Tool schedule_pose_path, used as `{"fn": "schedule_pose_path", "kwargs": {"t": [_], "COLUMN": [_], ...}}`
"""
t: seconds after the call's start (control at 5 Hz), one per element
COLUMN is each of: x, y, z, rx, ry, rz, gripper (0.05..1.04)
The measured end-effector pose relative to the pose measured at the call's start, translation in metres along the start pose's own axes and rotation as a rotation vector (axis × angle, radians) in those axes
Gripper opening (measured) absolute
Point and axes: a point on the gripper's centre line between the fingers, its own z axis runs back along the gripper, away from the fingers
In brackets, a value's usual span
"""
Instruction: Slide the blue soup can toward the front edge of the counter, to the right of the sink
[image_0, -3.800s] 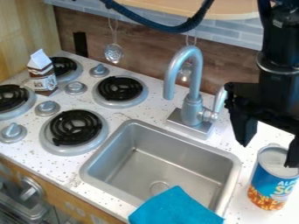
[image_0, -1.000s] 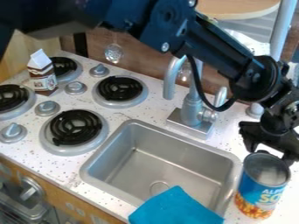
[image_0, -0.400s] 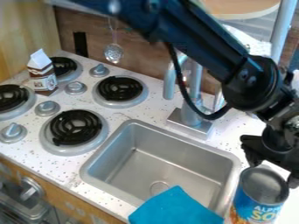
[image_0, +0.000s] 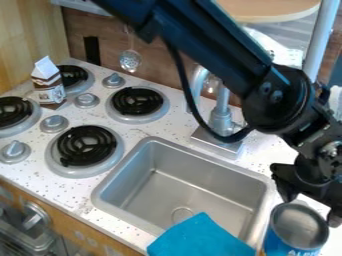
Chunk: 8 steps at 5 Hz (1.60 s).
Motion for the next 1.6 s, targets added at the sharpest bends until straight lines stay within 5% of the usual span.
{"fn": "schedule_pose_path", "kwargs": {"t": [0.6,1.2,1.4,1.6], "x": [-0.012,0.044,0.034,0.027], "y": [-0.006,-0.003,-0.001,-0.002], "z": [0.009,0.027,0.034,0.079], "rx": [-0.015,-0.034,-0.008,-0.028], "ry": [-0.005,-0.109,0.017,0.098], "rz": [0.000,0.058,0.013,0.010], "gripper": [0.999,0.999,0.999,0.999]}}
